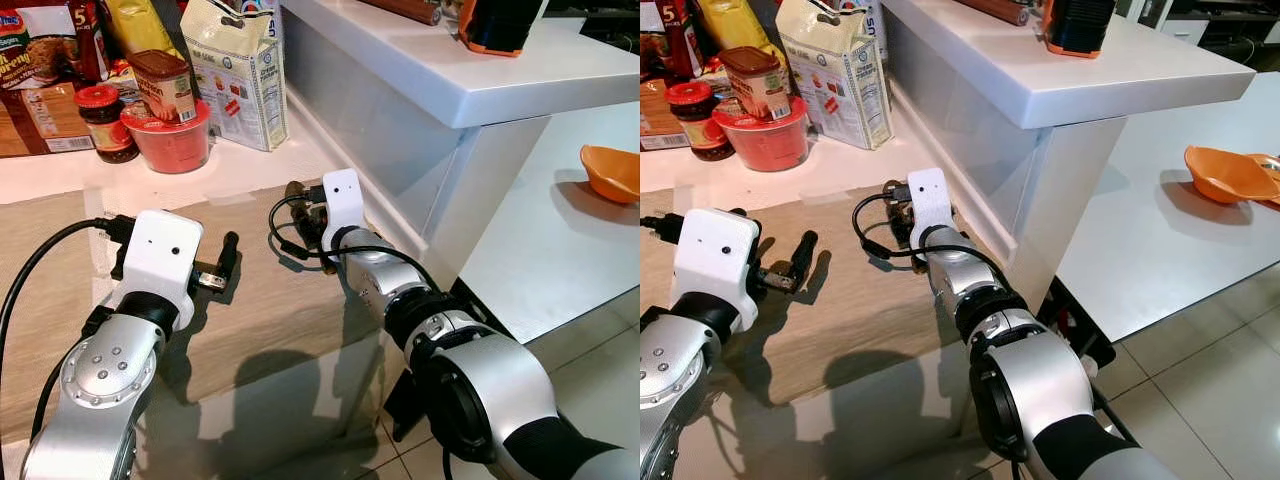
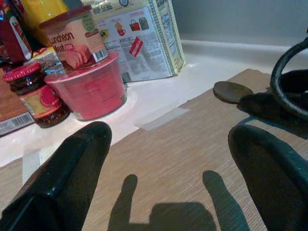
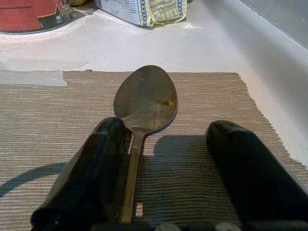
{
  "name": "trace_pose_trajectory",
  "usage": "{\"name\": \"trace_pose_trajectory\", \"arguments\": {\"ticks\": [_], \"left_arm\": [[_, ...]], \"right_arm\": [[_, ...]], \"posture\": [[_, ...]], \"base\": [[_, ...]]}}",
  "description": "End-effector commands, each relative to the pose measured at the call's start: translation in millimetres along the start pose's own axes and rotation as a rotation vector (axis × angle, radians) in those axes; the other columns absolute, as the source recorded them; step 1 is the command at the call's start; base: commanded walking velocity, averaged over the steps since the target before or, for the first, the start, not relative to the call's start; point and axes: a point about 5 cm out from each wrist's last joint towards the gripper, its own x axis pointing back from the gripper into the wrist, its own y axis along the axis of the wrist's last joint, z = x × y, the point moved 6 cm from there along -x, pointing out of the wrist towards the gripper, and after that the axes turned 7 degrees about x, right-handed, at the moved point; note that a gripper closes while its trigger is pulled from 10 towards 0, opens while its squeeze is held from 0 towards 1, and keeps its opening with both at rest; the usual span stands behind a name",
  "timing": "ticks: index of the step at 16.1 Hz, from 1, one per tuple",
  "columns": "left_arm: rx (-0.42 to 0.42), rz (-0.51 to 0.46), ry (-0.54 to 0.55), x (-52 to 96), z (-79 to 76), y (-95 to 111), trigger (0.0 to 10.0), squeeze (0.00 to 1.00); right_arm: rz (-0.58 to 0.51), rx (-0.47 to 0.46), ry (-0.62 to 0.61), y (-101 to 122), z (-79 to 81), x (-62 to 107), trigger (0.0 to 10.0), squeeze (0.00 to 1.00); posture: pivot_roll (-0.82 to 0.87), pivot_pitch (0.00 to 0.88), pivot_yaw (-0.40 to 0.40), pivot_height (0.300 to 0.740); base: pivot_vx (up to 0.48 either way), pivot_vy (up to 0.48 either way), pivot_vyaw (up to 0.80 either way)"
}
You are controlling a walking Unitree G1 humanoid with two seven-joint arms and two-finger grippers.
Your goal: Setting the table
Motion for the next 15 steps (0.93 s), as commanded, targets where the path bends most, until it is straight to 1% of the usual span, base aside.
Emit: {"name": "trace_pose_trajectory", "arguments": {"ticks": [1,3,12,13,14,15], "left_arm": [[0.001,-0.004,-0.010,-0.1,-2.4,2,10.0,0.00],[0.002,-0.004,-0.014,-1.2,-2.8,3,10.0,0.00],[0.001,-0.005,-0.032,-3.1,-5.5,4,10.0,0.00],[0.000,-0.004,-0.033,-3.3,-5.7,3,10.0,0.00],[-0.001,-0.005,-0.033,-3.7,-5.3,3,10.0,0.00],[-0.001,-0.005,-0.033,-4.1,-5.1,4,10.0,0.00]], "right_arm": [[0.088,-0.008,0.036,-30,11.0,4.0,0.0,0.00],[0.092,-0.008,0.048,-32,13.4,4.5,0.0,0.00],[0.103,-0.019,0.053,-38,15.0,5.9,0.0,0.00],[0.085,-0.009,0.048,-33,13.6,5.1,0.0,0.00],[0.029,0.020,0.046,-17,12.4,2.8,0.0,0.00],[-0.042,0.063,0.048,4,12.4,0.6,0.0,0.00]], "posture": [[0.31,0.062,-0.061,0.732],[0.31,0.058,-0.059,0.732],[0.30,0.060,-0.048,0.732],[0.30,0.062,-0.048,0.732],[0.30,0.062,-0.047,0.732],[0.29,0.061,-0.046,0.732]], "base": [[0.000,0.000,0.00],[0.000,0.000,0.00],[0.000,0.000,0.00],[0.000,0.000,0.00],[0.000,0.000,0.00],[0.000,0.000,0.00]]}}
